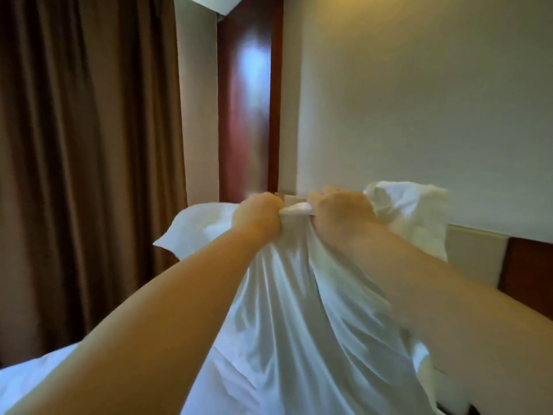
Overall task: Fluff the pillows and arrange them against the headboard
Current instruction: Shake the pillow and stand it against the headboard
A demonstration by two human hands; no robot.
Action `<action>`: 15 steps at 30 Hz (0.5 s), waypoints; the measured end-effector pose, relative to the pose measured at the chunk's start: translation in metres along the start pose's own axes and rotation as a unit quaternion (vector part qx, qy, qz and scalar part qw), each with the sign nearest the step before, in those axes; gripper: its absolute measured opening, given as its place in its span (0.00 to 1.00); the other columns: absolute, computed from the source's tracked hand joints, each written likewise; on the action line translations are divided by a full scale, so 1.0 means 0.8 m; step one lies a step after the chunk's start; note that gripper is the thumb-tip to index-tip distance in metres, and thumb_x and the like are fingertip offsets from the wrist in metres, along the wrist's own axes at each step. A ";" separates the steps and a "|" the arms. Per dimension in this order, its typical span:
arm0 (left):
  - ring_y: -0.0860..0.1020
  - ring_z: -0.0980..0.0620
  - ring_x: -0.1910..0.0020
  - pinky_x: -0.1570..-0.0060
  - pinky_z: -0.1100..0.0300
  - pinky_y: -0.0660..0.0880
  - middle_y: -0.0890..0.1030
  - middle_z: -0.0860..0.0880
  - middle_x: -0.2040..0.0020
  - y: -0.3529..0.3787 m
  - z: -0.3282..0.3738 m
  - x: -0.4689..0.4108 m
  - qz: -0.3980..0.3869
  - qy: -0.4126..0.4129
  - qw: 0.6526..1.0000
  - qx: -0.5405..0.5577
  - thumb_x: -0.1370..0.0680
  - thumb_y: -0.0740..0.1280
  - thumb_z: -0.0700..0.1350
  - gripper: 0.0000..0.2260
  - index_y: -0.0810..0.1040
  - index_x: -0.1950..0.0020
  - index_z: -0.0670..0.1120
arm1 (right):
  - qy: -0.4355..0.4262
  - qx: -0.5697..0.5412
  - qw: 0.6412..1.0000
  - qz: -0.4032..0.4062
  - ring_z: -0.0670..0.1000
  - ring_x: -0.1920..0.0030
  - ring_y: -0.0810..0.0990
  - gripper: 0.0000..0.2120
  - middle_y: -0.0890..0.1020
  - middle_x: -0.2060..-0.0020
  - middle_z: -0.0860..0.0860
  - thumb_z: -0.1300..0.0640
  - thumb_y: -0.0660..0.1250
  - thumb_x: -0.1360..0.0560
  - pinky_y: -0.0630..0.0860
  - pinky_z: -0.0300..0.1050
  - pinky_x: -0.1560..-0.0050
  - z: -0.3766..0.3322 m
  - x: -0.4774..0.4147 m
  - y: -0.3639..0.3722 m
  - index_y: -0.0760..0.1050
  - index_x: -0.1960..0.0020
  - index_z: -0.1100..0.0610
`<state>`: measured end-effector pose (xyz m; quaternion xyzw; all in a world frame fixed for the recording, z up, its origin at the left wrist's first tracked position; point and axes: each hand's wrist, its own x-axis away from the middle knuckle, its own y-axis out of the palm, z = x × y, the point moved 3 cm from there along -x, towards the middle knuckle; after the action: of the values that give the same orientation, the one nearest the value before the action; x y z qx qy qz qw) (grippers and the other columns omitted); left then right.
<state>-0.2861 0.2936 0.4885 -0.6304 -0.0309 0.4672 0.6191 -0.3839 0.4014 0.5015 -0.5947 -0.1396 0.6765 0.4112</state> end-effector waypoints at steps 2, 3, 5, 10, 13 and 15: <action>0.81 0.43 0.53 0.55 0.54 0.77 0.81 0.47 0.57 0.066 0.027 0.009 -0.071 -0.014 0.997 -0.013 0.28 0.64 0.38 0.08 0.81 0.55 0.48 | 0.035 -0.067 0.994 -0.078 0.60 0.48 0.79 0.14 0.79 0.48 0.55 0.46 0.60 0.25 0.72 0.52 0.51 0.025 0.037 0.048 0.68 0.44 0.53; 0.80 0.43 0.53 0.55 0.54 0.76 0.80 0.47 0.57 0.101 0.040 0.015 -0.107 -0.018 0.994 -0.018 0.27 0.64 0.39 0.08 0.81 0.53 0.48 | 0.040 -0.080 0.988 -0.130 0.59 0.48 0.79 0.19 0.79 0.48 0.54 0.41 0.61 0.27 0.71 0.54 0.49 0.035 0.058 0.076 0.66 0.42 0.52; 0.80 0.43 0.52 0.55 0.54 0.76 0.82 0.47 0.54 0.166 0.066 0.029 -0.172 -0.027 0.984 -0.021 0.27 0.66 0.41 0.07 0.81 0.51 0.47 | 0.044 -0.076 0.973 -0.214 0.59 0.45 0.78 0.26 0.79 0.46 0.53 0.37 0.64 0.30 0.71 0.55 0.46 0.057 0.101 0.131 0.65 0.41 0.52; 0.79 0.43 0.54 0.60 0.57 0.71 0.81 0.46 0.53 0.249 0.127 0.038 -0.214 0.025 0.976 -0.030 0.28 0.64 0.39 0.09 0.81 0.51 0.47 | 0.106 -0.096 0.917 -0.371 0.58 0.45 0.79 0.27 0.80 0.44 0.52 0.37 0.61 0.29 0.74 0.54 0.44 0.108 0.181 0.242 0.68 0.35 0.49; 0.77 0.42 0.49 0.56 0.55 0.71 0.78 0.44 0.48 0.269 0.137 0.016 -0.226 0.108 0.967 -0.051 0.26 0.65 0.40 0.08 0.77 0.48 0.45 | 0.079 -0.087 0.935 -0.335 0.58 0.45 0.80 0.18 0.81 0.44 0.53 0.45 0.57 0.22 0.75 0.51 0.45 0.134 0.187 0.259 0.71 0.36 0.50; 0.76 0.44 0.46 0.51 0.52 0.73 0.73 0.46 0.42 0.287 0.131 0.005 -0.263 0.133 0.955 -0.035 0.27 0.69 0.45 0.14 0.73 0.42 0.47 | 0.045 -0.060 0.949 -0.306 0.59 0.46 0.81 0.14 0.82 0.45 0.54 0.53 0.57 0.21 0.74 0.49 0.50 0.145 0.188 0.264 0.73 0.39 0.53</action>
<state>-0.4735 0.3214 0.3216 -0.6780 -0.1295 0.1980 0.6959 -0.5660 0.4133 0.2839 -0.5772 -0.3367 0.4809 0.5676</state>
